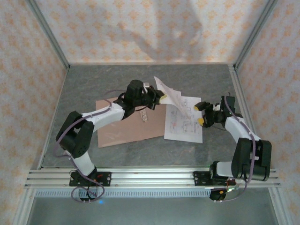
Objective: Put the files into the folder
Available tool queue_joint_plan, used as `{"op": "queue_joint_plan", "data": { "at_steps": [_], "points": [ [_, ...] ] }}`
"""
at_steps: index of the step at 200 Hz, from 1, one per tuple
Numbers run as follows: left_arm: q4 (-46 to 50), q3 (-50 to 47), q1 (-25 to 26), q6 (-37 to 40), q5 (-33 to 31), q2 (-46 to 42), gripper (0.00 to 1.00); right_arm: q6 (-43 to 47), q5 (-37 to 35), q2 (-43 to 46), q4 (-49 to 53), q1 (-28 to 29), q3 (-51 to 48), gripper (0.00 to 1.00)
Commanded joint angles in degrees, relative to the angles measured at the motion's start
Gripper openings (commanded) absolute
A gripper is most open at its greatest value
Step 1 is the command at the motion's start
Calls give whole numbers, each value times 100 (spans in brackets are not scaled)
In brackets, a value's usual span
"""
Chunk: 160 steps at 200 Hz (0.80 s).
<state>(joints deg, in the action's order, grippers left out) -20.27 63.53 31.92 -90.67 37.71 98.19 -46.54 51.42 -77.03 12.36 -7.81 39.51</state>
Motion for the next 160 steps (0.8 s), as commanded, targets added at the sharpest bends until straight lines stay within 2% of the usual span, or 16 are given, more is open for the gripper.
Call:
{"op": "queue_joint_plan", "data": {
  "at_steps": [1,28,68,97,119,160],
  "points": [
    [-362,-183,23,-214,228,-208,0,-540,503,-285,-982,168,-132,76],
    [-474,-301,10,-301,188,-276,0,-1155,477,-460,-1737,466,-281,76],
    [-561,-479,18,-372,157,-392,0,-2105,641,-933,-3250,544,-582,76],
    [-575,-543,12,-398,157,-458,0,-2688,697,-1290,-4201,612,-746,69],
    [-583,-578,18,-357,159,-468,0,-2972,735,-1524,-4624,720,-763,63],
    [-817,-701,22,-469,158,-401,0,-3290,741,-1730,-5089,773,-837,62]
  ]
}}
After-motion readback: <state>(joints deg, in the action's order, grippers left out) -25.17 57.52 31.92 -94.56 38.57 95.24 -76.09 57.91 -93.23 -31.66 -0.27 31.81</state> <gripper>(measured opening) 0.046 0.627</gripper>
